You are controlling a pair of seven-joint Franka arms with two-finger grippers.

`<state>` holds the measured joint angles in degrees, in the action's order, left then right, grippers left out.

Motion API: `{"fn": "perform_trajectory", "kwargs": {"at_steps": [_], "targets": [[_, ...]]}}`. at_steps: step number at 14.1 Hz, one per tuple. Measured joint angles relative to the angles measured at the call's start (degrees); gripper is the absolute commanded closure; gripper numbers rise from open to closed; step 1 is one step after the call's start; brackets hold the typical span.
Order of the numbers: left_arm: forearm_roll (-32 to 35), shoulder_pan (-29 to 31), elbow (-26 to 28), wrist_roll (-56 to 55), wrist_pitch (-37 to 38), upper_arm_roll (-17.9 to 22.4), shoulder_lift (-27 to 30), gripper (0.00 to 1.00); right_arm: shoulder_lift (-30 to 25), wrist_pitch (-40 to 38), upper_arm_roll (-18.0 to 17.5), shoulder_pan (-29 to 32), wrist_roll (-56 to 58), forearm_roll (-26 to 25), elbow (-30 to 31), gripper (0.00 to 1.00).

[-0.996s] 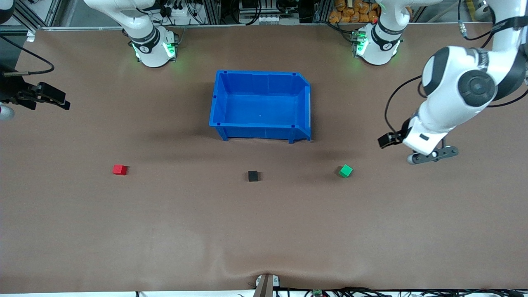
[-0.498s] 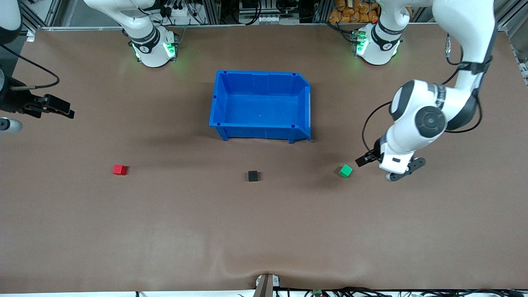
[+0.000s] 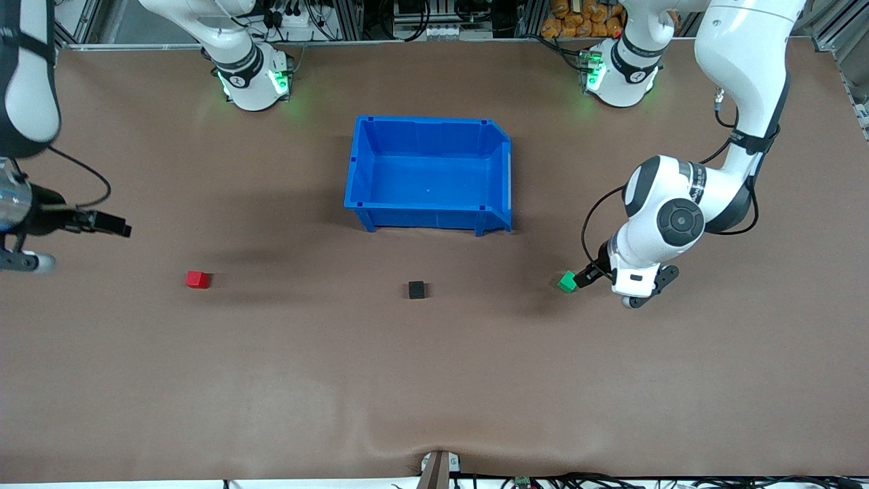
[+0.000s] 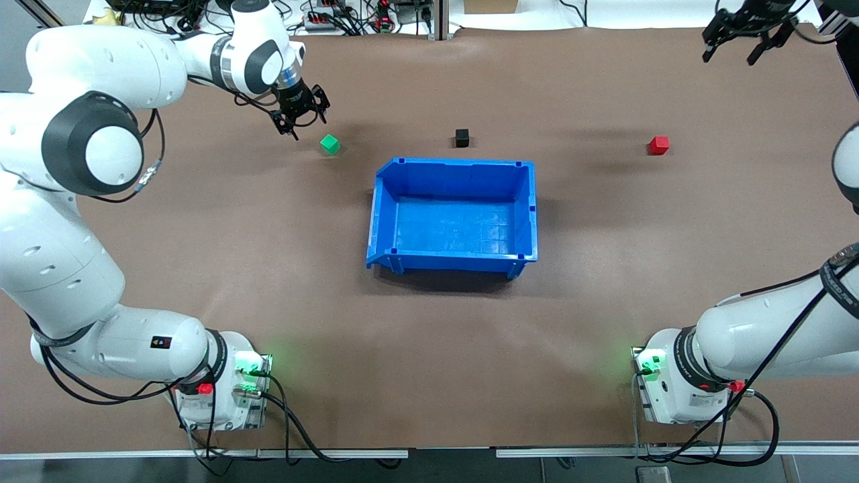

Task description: Attach green and red cubes to black cube

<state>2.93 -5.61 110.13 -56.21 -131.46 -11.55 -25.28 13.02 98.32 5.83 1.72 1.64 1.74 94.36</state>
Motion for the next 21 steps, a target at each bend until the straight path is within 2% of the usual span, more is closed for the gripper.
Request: {"fn": "perform_trajectory", "kwargs": {"at_steps": [1, 5, 9, 11, 13, 15, 18, 21], "targets": [[0.0, 0.0, 0.0, -1.8, -1.0, 0.0, -0.7, 0.18, 2.0, 1.8, -0.1, 0.0, 0.0, 0.0, 0.0, 0.0], [0.0, -0.4, 0.0, -8.0, -5.2, -0.1, -3.8, 0.16, 10.3, 9.1, -0.3, 0.0, 0.3, 0.0, 0.0, 0.0], [0.0, -0.4, 0.0, -11.7, -8.3, -0.1, -5.9, 0.2, 17.9, 17.2, -0.2, 1.8, 8.2, 0.0, 1.0, 0.0], [0.7, -0.5, 0.0, -12.9, -8.7, -0.1, -6.5, 0.22, 19.0, 25.9, -0.2, 2.2, 9.1, 0.0, 4.9, 0.0], [4.1, -0.8, 0.0, -16.5, -8.7, -0.1, -6.9, 0.23, 19.0, 30.7, -0.2, 2.2, 9.2, 0.0, 8.8, 0.0], [7.4, -1.4, 0.0, -20.6, -8.8, -0.1, -7.4, 0.25, 19.0, 33.1, -0.5, 2.1, 9.2, 0.3, 11.8, 0.0], [8.1, -1.9, 0.0, -22.2, -8.9, -0.1, -7.7, 0.29, 19.0, 34.6, -0.9, 1.5, 9.2, 0.7, 14.5, 0.0], [8.1, -1.9, 0.0, -23.1, -8.9, -0.1, -7.9, 0.4, 19.0, 38.0, -1.0, 1.4, 9.2, 0.8, 17.3, 0.0]]}}
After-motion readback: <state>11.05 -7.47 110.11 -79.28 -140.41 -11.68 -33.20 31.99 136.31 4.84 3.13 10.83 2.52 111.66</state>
